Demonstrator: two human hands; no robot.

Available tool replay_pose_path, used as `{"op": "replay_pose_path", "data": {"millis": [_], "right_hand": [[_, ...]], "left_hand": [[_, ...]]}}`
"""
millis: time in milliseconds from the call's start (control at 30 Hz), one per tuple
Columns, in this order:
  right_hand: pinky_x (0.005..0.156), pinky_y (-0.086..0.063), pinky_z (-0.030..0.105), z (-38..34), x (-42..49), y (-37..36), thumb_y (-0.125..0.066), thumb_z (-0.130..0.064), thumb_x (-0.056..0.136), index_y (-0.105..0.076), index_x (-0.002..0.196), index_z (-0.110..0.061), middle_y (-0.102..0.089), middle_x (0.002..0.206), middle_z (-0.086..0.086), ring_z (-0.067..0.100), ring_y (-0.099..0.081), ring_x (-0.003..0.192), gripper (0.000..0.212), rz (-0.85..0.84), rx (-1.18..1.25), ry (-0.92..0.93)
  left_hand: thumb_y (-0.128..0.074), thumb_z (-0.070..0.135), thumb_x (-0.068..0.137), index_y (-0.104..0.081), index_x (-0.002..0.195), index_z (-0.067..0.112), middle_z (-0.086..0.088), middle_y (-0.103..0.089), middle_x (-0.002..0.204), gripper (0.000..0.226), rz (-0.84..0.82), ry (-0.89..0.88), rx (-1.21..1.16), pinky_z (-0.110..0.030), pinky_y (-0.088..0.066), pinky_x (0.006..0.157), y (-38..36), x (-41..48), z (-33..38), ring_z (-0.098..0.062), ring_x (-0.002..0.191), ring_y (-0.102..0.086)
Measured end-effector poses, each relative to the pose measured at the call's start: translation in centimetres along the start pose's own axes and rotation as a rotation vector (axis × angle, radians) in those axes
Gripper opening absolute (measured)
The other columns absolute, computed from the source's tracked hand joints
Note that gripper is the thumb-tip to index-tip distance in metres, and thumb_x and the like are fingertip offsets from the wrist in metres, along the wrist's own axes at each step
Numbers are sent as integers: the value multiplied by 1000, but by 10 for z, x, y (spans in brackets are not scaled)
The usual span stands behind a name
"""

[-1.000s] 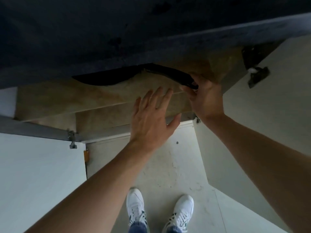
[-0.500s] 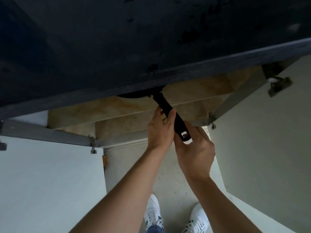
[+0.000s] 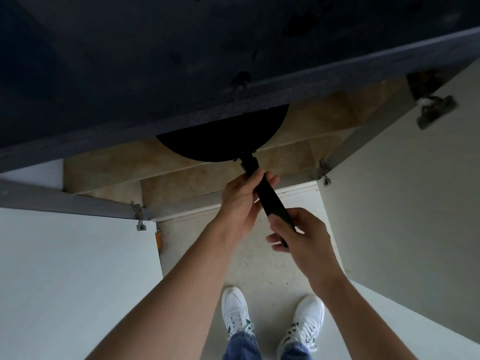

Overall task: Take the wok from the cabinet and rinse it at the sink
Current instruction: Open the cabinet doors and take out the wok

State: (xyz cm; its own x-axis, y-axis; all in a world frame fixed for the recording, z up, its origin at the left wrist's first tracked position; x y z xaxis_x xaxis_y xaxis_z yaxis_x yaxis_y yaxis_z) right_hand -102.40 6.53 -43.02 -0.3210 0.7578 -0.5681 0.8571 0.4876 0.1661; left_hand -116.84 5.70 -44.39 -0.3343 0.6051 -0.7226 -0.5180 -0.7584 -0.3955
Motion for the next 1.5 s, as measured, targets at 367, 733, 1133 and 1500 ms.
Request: {"op": "replay_pose_path", "data": {"millis": [367, 733, 1133, 1500], "right_hand": [[46, -46, 29, -12, 25, -42, -57, -9, 95, -59, 86, -8, -58, 62, 3, 17, -53, 47, 9, -368, 101, -185], [39, -42, 27, 8, 27, -59, -59, -14, 95, -57, 72, -5, -53, 46, 0, 15, -47, 34, 24, -183, -109, -7], [37, -36, 29, 16, 18, -68, -52, -26, 104, -54, 80, -7, -55, 54, 1, 14, -43, 33, 30, -204, 91, 86], [35, -31, 28, 21, 17, -67, -43, -24, 107, -55, 88, -4, -49, 48, 2, 16, -37, 28, 30, -171, 103, 115]], "left_hand": [[-63, 17, 94, -63, 117, 3, -7, -74, 105, 27, -138, 4, 128, -32, -60, 71, 23, 8, 5, -21, 82, -74], [-63, 24, 95, -61, 112, 5, -1, -73, 85, 25, -159, -47, 211, -44, -57, 91, 30, 22, -4, -20, 65, -69], [-61, 21, 96, -64, 104, 7, 0, -73, 86, 17, -205, -18, 258, -37, -57, 88, 38, 24, 0, -20, 76, -72], [-57, 25, 98, -56, 109, 7, -4, -54, 78, 21, -218, -60, 201, -42, -59, 84, 35, 21, -11, -18, 57, -55]]}}
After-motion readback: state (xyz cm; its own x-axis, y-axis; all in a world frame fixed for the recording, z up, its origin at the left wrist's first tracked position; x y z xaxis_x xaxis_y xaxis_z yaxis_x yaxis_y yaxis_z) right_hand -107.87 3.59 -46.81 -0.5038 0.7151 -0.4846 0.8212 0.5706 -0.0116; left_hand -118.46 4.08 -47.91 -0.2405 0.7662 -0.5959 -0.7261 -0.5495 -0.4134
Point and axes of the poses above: each hand's wrist, its own x-axis towards the middle knuckle, its own y-axis out of the back of the hand, z = x × y, the point moved 4 cm from there along x, towards the middle knuckle
